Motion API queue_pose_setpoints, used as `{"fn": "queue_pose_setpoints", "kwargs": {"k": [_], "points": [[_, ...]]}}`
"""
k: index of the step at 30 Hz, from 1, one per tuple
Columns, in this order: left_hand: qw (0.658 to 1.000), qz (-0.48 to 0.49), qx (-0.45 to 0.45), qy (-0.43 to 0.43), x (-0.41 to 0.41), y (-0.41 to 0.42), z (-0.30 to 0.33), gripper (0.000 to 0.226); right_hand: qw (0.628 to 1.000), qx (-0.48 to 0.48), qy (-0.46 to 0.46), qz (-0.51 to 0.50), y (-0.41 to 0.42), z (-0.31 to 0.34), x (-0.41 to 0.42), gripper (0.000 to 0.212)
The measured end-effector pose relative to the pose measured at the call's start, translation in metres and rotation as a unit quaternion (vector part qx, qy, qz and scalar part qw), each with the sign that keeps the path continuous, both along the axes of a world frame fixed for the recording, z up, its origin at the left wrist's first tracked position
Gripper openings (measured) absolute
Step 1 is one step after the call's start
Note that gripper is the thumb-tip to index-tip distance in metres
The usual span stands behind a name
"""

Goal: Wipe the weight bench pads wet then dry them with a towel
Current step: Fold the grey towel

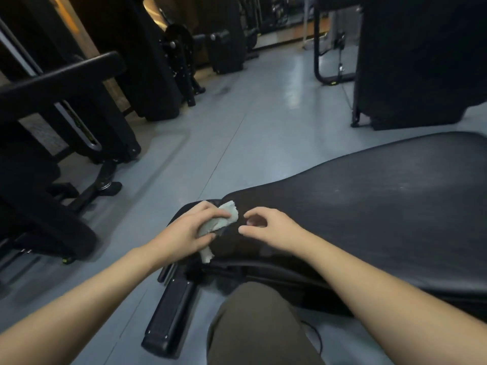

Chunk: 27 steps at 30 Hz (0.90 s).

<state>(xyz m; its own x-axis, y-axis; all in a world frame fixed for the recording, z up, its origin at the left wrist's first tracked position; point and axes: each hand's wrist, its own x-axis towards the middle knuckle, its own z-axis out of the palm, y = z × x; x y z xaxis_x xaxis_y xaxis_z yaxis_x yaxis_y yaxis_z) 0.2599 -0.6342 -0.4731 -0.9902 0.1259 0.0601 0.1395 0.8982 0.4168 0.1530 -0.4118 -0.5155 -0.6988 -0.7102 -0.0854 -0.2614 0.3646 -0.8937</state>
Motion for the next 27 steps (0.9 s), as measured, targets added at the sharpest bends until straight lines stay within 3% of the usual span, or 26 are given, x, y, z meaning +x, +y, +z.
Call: {"fn": "queue_pose_setpoints", "kwargs": {"k": [4, 7, 10, 13, 15, 18, 21, 25, 27], "points": [[0.997, -0.07, 0.032, 0.016, -0.018, 0.07, 0.036, 0.064, 0.991, -0.092, -0.08, -0.051, 0.054, 0.039, 0.005, 0.028], [0.991, -0.116, 0.063, 0.034, -0.032, 0.125, 0.061, 0.072, 0.978, -0.143, -0.091, -0.121, 0.105, 0.07, 0.006, 0.017], [0.974, -0.154, 0.164, 0.012, -0.048, 0.18, 0.085, 0.072, 0.969, -0.169, -0.068, -0.168, 0.165, 0.103, 0.004, 0.009], [0.946, -0.153, 0.284, 0.03, -0.072, 0.242, 0.112, 0.048, 0.965, -0.157, -0.018, -0.21, 0.234, 0.142, 0.003, 0.012], [0.931, -0.168, 0.323, 0.016, -0.085, 0.29, 0.131, 0.052, 0.96, -0.156, 0.017, -0.234, 0.28, 0.17, 0.006, 0.013], [0.927, -0.23, 0.296, -0.026, -0.1, 0.362, 0.155, 0.067, 0.952, -0.137, 0.069, -0.267, 0.347, 0.21, 0.015, 0.013], [0.924, -0.278, 0.263, -0.019, -0.114, 0.431, 0.181, 0.065, 0.939, -0.093, 0.12, -0.308, 0.409, 0.243, 0.029, 0.01], [0.922, -0.315, 0.224, 0.02, -0.122, 0.521, 0.229, 0.017, 0.909, -0.051, 0.177, -0.373, 0.488, 0.286, 0.053, 0.015], [0.919, -0.326, 0.218, 0.044, -0.124, 0.561, 0.254, 0.007, 0.89, -0.018, 0.216, -0.402, 0.525, 0.31, 0.065, 0.011]]}}
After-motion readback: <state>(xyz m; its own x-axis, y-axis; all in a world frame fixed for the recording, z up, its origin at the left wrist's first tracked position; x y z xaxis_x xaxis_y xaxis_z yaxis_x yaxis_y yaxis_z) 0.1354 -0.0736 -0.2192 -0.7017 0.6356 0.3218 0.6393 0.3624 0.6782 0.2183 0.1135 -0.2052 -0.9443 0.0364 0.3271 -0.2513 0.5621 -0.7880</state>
